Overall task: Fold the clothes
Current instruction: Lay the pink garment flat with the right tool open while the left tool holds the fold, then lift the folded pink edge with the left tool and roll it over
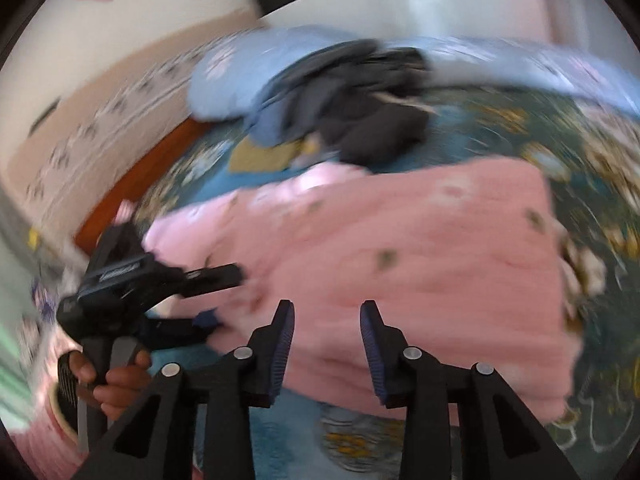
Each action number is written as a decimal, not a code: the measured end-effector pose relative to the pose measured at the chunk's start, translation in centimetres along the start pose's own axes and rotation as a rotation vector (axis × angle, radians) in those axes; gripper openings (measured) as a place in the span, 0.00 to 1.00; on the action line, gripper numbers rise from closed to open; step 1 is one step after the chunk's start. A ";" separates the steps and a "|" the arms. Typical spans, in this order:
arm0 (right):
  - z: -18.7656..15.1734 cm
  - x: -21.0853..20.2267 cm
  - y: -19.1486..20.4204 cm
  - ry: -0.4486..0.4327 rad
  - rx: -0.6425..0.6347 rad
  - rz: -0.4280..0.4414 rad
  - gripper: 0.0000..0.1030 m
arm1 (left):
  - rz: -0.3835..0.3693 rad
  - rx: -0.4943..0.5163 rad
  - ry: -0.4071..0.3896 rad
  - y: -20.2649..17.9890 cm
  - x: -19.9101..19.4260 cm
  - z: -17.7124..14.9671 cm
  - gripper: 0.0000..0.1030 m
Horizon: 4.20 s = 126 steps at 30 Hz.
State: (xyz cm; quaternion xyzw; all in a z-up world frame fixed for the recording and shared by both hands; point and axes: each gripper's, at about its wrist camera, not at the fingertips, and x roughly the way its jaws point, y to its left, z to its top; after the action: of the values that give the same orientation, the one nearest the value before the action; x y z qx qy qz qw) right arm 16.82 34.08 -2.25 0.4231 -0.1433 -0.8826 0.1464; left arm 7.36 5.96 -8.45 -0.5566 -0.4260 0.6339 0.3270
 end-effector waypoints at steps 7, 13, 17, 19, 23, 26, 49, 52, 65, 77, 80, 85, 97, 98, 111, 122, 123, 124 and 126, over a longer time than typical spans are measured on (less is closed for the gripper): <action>0.5 -1.0 -4.4 -0.045 0.164 -0.001 0.37 | 0.150 0.021 0.036 -1.4 2.8 0.7 0.52; 0.6 -1.9 -5.8 -0.079 0.211 -0.007 0.37 | 0.274 0.142 0.032 -5.5 4.3 1.4 0.16; 0.7 -2.8 -6.0 -0.121 0.209 -0.002 0.37 | 0.234 0.658 -0.203 -16.3 1.4 -0.5 0.15; 0.7 -3.0 -6.5 -0.132 0.224 -0.006 0.36 | 0.186 0.738 -0.240 -17.9 -0.2 -1.7 0.15; 0.6 -2.5 -7.3 -0.118 0.254 -0.009 0.37 | 0.302 0.566 -0.206 -12.5 1.0 0.9 0.16; 0.4 -1.6 -7.1 -0.079 0.246 -0.006 0.38 | 0.358 0.283 -0.149 -4.7 2.1 3.5 0.15; -0.8 1.7 -7.1 0.045 0.228 -0.070 0.37 | 0.303 0.208 -0.191 -0.8 1.5 2.5 0.17; -0.8 2.2 -6.8 0.061 0.206 -0.100 0.37 | 0.281 0.203 -0.169 -0.5 1.1 2.7 0.19; -0.2 1.6 -5.0 0.016 0.247 -0.208 0.37 | 0.384 0.227 -0.635 -0.3 -16.4 4.2 0.51; 2.5 -1.8 -1.0 -0.138 0.312 -0.391 0.49 | 0.074 -0.046 -0.689 12.7 -27.5 6.9 0.67; 2.3 -0.7 -0.9 -0.099 0.358 -0.389 0.49 | 0.046 -0.071 -0.647 13.5 -26.6 7.7 0.72; 2.1 0.2 -0.4 -0.074 0.377 -0.390 0.49 | 0.131 -0.089 -0.566 12.0 -23.9 10.2 0.72; 2.3 1.2 0.9 -0.041 0.404 -0.416 0.49 | 0.204 -0.155 -0.584 12.9 -22.6 11.3 0.42; 2.3 1.3 1.0 -0.036 0.399 -0.418 0.49 | 0.195 -0.153 -0.589 12.9 -22.7 11.2 0.37; 1.7 0.9 0.9 -0.036 0.375 -0.360 0.49 | 0.141 0.195 -0.661 2.1 -22.7 8.3 0.20; 1.3 -3.9 -3.9 -0.163 0.354 -0.256 0.49 | 0.190 0.600 -0.589 -17.2 -16.4 3.0 0.20; 1.3 -4.3 -4.2 -0.172 0.348 -0.247 0.49 | 0.199 0.633 -0.571 -18.6 -15.3 2.5 0.20; 1.3 -4.6 -4.6 -0.181 0.339 -0.238 0.49 | 0.207 0.667 -0.556 -19.9 -14.1 1.8 0.20; 1.4 -5.3 -5.2 -0.208 0.309 -0.227 0.49 | 0.222 0.732 -0.529 -22.3 -11.8 0.4 0.20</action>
State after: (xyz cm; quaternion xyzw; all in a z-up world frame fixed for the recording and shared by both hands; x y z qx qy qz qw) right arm 18.18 41.03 0.43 0.3608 -0.2426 -0.8998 -0.0363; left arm 7.62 4.86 16.71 -0.2662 -0.1808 0.8939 0.3121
